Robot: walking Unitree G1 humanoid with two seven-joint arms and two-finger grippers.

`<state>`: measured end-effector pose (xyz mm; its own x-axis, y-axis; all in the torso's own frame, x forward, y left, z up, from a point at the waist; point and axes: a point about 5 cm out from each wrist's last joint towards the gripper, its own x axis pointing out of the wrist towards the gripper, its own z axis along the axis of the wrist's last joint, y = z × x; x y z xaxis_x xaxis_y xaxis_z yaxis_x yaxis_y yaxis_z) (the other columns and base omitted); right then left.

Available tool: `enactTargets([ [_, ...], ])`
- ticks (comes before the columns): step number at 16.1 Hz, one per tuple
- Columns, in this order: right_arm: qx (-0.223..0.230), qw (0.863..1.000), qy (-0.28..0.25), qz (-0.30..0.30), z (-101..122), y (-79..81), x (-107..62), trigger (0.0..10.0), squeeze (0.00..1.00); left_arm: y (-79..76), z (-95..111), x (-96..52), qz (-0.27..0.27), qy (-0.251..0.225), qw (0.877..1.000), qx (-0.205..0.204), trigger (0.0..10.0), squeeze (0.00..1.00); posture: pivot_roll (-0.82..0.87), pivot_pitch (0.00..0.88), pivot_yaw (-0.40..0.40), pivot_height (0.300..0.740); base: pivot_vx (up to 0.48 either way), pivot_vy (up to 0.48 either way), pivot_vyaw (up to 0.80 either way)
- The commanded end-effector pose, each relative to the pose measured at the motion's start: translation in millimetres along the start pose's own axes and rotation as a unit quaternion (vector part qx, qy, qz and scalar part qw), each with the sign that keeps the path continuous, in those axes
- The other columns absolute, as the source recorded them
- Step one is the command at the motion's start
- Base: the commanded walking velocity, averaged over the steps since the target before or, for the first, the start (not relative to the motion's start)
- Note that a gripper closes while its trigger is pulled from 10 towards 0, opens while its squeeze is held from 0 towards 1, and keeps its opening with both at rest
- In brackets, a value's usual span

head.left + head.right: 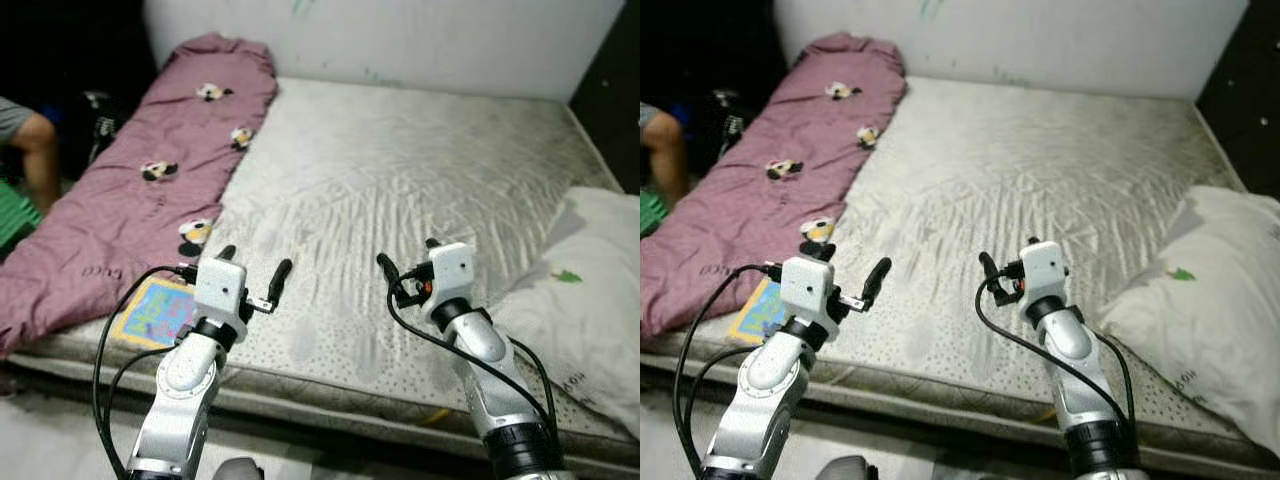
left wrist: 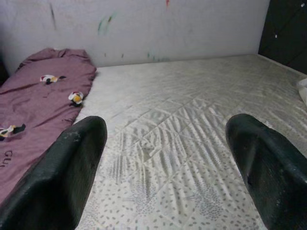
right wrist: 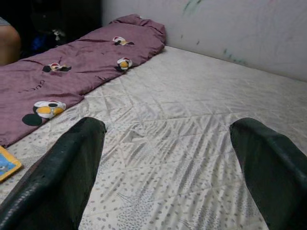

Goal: Clean up the room

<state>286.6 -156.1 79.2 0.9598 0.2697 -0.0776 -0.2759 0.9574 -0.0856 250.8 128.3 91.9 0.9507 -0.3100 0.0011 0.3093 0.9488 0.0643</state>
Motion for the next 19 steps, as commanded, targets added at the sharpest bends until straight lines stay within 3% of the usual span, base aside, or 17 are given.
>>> enactTargets([
  [1,-0.001,1.0,0.002,-0.002,0.9,-1.9,0.9,10.0,0.0,0.4,-1.3,-0.2,-0.001,0.004,1.0,0.002,10.0,0.0,-0.04,0.0,-0.009,0.74,0.0,-0.304,0.0],
  [11,0.002,1.0,0.009,-0.008,-1.9,-0.8,-0.6,10.0,0.0,1.8,-1.4,-1.6,0.004,0.006,1.0,0.002,10.0,0.0,-0.04,0.0,-0.01,0.74,0.0,-0.42,-0.08],
  [13,0.019,1.0,-0.009,-0.023,3.4,-6.0,-6.0,10.0,0.0,8.6,0.6,-3.0,0.027,0.002,1.0,0.004,10.0,0.0,-0.04,0.0,-0.016,0.74,0.0,-0.422,-0.4],
  [16,0.047,0.996,-0.012,-0.07,2.1,-11.8,-15.9,10.0,0.0,26.9,-0.7,-8.7,0.107,0.005,0.994,-0.015,10.0,0.0,-0.03,0.0,-0.024,0.74,0.0,-0.406,0.0],
  [19,0.082,0.99,-0.016,-0.114,3.6,-9.5,-17.6,10.0,0.0,35.8,0.3,-12.3,0.152,0.002,0.988,0.005,10.0,0.0,-0.02,0.0,-0.029,0.74,0.0,-0.123,0.0],
])
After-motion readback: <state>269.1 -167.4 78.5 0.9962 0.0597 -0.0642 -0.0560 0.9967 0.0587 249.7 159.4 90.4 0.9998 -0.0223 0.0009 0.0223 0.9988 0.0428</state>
